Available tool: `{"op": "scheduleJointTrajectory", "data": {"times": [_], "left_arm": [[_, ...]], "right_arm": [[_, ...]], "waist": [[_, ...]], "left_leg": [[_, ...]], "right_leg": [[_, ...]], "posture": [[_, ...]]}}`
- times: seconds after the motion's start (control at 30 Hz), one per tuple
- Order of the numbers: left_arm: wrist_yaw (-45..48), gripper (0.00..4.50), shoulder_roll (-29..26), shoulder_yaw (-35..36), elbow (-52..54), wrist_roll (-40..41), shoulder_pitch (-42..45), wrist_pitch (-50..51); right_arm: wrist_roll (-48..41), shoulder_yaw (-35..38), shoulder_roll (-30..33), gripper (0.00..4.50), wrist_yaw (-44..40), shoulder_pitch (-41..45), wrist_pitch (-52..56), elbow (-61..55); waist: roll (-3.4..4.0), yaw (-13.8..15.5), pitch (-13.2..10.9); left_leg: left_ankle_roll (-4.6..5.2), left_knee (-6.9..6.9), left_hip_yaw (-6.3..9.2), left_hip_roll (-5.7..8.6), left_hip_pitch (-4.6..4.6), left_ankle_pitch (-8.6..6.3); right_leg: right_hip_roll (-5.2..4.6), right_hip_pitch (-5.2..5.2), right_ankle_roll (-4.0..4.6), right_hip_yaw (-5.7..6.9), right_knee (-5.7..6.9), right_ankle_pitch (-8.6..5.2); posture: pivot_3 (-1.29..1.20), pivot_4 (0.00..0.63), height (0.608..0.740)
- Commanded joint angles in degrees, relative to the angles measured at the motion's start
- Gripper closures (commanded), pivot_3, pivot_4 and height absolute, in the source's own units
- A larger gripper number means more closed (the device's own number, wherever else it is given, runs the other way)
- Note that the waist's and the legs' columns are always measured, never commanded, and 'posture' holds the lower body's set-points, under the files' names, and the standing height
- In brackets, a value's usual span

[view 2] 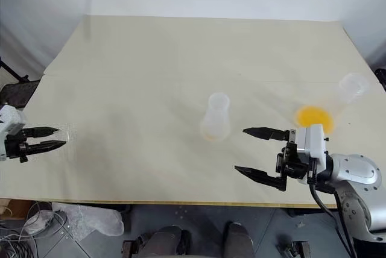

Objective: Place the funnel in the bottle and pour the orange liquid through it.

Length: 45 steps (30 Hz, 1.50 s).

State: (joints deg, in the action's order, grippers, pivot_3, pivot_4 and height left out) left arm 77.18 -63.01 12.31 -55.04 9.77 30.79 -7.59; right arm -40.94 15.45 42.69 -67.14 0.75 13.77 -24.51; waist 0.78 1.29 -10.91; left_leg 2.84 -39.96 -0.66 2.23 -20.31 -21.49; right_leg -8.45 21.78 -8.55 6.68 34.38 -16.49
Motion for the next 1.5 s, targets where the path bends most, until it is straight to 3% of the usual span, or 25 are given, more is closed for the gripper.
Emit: {"op": "scheduleJointTrajectory", "data": {"times": [0.03, 0.17, 0.5, 0.73, 0.9, 1.03, 1.5], "left_arm": [[0.77, 3.25, -1.00, -0.15, -1.24, -0.40, -0.24, 0.15], [2.25, 4.45, -1.31, -0.17, -1.90, -0.28, -0.31, -0.10], [3.03, 4.45, -0.06, 2.51, -1.98, 2.47, 0.35, 1.23], [3.78, 4.45, 4.11, 4.22, 5.59, 7.61, 3.58, 4.81], [4.83, 4.45, 9.26, 0.80, 16.42, 9.37, 9.73, 8.63], [4.67, 4.45, 13.95, -2.14, 19.74, 8.47, 15.49, 5.61], [10.63, 4.45, 32.33, -13.74, 2.66, 1.21, 41.56, -11.30]], "right_arm": [[0.06, -0.01, 0.33, 0.00, 0.39, 0.18, -0.38, -1.32], [0.36, 0.03, 0.26, 0.00, 0.50, 0.16, -0.56, -1.23], [1.26, 0.03, -0.18, 0.00, 0.68, 0.02, -1.14, -0.93], [0.79, 1.34, -0.12, 0.00, 0.64, 0.20, -1.54, -0.17], [0.46, 4.29, 0.27, 0.00, 0.79, -0.45, -2.23, 0.68], [0.71, 5.92, 0.20, 0.00, 1.56, -1.03, -2.75, 0.54], [0.43, 9.19, -1.51, 0.00, 6.97, -4.79, -3.64, -2.22]], "waist": [[-0.02, 0.00, -0.01], [-0.08, 0.03, -0.02], [-0.08, 0.00, -0.02], [-0.16, 0.11, -0.02], [-0.21, 0.26, -0.02], [-0.21, 0.08, -0.03], [-0.32, 0.28, -0.09]], "left_leg": [[0.00, 0.00, -0.02, 0.00, -0.01, 0.00], [0.02, 0.00, -0.06, 0.01, -0.10, -0.01], [0.06, -0.03, -0.12, 0.02, -0.12, -0.03], [0.06, -0.09, -0.07, 0.04, -0.12, -0.03], [0.08, -0.16, 0.01, 0.07, -0.17, -0.02], [0.08, -0.15, -0.03, 0.09, -0.17, -0.02], [0.17, -0.23, -0.13, 0.12, -0.33, 0.03]], "right_leg": [[0.00, 0.04, 0.00, 0.00, 0.03, 0.00], [-0.01, 0.21, 0.00, 0.01, 0.14, 0.00], [-0.03, 0.25, 0.00, 0.00, 0.18, 0.00], [-0.05, 0.24, 0.00, -0.01, 0.29, 0.00], [-0.05, 0.22, 0.00, 0.02, 0.30, 0.00], [-0.04, 0.23, -0.01, 0.02, 0.28, 0.00], [-0.04, 0.22, -0.09, 0.12, 0.10, 0.05]], "posture": [[0.00, 0.150, 0.740], [0.00, 0.150, 0.740], [0.00, 0.150, 0.740], [0.00, 0.150, 0.740], [0.00, 0.150, 0.740], [0.00, 0.150, 0.740], [0.00, 0.150, 0.740]]}}
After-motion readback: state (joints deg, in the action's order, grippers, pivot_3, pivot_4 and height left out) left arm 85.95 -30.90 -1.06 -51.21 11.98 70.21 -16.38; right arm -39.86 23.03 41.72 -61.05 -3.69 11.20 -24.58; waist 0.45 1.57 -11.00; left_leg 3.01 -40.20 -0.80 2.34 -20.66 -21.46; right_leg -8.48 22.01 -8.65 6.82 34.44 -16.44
